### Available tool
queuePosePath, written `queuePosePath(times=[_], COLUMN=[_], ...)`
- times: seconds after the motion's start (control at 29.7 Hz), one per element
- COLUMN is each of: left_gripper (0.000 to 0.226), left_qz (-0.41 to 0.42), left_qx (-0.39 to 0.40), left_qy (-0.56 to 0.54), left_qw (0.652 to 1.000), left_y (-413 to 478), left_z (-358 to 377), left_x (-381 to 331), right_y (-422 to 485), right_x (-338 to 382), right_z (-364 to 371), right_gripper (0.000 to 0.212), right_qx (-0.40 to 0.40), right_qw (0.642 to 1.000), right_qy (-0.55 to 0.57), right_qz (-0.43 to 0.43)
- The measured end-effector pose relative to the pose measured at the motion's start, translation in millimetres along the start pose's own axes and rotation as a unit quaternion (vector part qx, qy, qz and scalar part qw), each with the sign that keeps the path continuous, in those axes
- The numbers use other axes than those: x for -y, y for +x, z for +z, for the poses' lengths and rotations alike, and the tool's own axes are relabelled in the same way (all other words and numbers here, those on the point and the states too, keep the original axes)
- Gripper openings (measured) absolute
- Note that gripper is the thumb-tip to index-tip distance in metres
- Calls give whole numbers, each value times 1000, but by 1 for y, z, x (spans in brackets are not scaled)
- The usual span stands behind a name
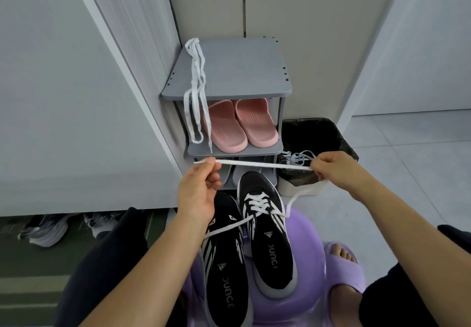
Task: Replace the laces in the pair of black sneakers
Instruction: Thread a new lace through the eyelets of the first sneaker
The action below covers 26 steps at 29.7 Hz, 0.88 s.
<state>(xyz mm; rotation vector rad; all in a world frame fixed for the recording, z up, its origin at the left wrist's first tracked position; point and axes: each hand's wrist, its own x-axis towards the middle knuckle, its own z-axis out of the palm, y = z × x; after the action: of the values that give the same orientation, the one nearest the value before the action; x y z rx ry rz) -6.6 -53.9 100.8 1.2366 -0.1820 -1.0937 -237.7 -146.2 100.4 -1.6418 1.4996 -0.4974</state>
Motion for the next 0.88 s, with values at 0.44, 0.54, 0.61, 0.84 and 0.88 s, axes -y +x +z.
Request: queuePosePath(times=[0.44,0.54,0.61,0.84,0.88], left_gripper=[19,20,20,14,15], left_qz=[88,90,77,38,36], left_qx=[191,192,197,179,186], left_qy=[362,366,368,368,367], left_qw=[908,906,905,912,911], left_y=[-23,-19,-19,-12,-12], left_z=[9,3,0,-11,-11], left_x=[35,32,32,31,31], right_y=[-30,-26,-27,-25,-26], right_x=[22,19,16,12,12], right_z=[66,61,59,59,60], right_gripper=[16,7,5,8,6], right_qx=[165,158,158,144,147], right_qw=[974,981,981,986,986], right_qy=[131,95,104,76,64], right_qz=[-79,-56,-36,-46,-48])
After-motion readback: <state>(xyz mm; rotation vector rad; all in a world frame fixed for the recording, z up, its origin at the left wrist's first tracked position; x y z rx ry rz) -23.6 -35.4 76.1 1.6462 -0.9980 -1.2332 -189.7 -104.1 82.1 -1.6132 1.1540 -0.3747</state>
